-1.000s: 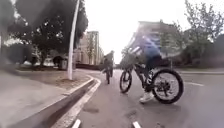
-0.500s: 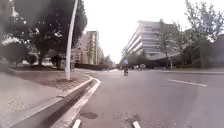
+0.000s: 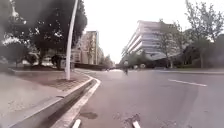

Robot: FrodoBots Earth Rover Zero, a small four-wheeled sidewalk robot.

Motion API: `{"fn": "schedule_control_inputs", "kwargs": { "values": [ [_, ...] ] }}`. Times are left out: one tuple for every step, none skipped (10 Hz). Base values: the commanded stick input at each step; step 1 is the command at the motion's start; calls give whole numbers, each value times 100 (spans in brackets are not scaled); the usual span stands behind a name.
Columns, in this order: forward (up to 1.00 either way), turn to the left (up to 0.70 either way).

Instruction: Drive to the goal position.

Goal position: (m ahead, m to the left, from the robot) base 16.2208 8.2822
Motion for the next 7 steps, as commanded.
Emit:
{"fn": "schedule_control_inputs", "kwargs": {
  "values": [
    [45, 0],
    [45, 0],
    [45, 0],
    [45, 0],
    [63, 0],
    [70, 0],
    [70, 0]
  ]
}}
